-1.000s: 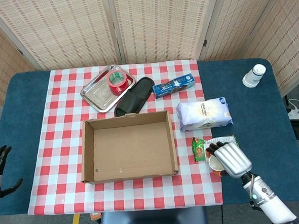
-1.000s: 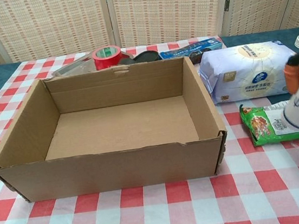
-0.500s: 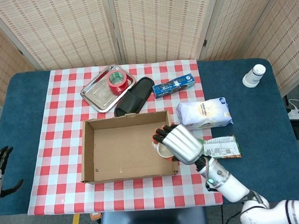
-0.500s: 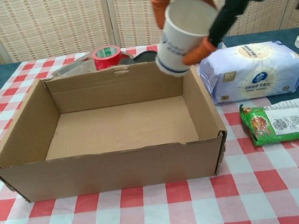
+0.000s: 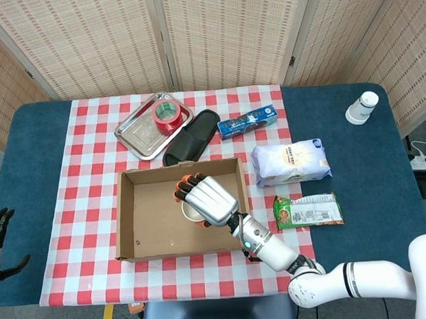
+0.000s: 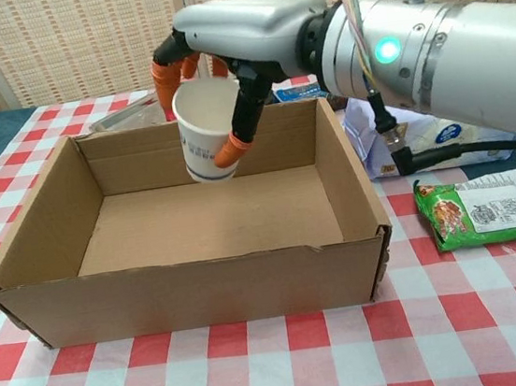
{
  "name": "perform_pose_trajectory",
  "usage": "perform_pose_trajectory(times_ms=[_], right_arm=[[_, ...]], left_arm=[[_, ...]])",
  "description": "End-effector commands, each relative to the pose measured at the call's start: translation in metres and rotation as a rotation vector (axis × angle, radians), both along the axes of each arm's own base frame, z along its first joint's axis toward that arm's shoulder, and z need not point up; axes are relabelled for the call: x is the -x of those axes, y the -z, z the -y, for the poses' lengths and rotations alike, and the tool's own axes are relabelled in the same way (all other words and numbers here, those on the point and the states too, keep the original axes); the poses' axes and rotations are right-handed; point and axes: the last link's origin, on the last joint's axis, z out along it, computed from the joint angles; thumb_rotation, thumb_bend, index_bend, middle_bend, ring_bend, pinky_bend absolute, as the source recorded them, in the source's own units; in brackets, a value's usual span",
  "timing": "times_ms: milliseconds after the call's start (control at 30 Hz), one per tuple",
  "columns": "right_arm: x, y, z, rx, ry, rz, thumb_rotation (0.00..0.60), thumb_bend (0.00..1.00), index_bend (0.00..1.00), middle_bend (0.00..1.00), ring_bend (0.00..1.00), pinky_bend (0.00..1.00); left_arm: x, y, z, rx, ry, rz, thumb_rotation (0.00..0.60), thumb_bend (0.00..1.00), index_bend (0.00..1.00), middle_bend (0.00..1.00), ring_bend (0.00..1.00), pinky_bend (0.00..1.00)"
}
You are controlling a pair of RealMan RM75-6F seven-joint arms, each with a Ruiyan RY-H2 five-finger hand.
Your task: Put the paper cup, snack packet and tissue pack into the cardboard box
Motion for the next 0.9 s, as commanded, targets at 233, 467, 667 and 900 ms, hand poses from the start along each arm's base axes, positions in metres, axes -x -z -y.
perform_pose_trajectory(times_ms=[233,467,667,900], right_arm=[[0.004,-0.035,-0.004,0.062,-0.052,0.056,0.6,0.0,0.0,0.0,0.0,0.01],[0.058,-0.097,-0.02,0.199,-0.016,-0.014,0.6,0.0,0.04,0.0,0.0,0.16],[0.133,-0.133,-0.037,0.256,0.126,-0.162,0.6,0.0,0.17,0.03,0.0,0.26],[0.199,-0.138,-0.054,0.221,0.267,-0.199,0.6,0.0,0.31,0.16,0.13,0.39]], left_arm=[[-0.001,-0.001,0.0,0.001,0.003,0.003,0.6,0.22,0.0,0.0,0.0,0.04],[0.001,-0.003,0.0,-0.004,0.0,0.01,0.6,0.21,0.0,0.0,0.0,0.04],[-0.001,0.001,-0.002,0.013,0.005,0.003,0.6,0.22,0.0,0.0,0.0,0.04],[-0.002,0.004,-0.002,0.02,0.004,-0.006,0.6,0.21,0.0,0.0,0.0,0.04]])
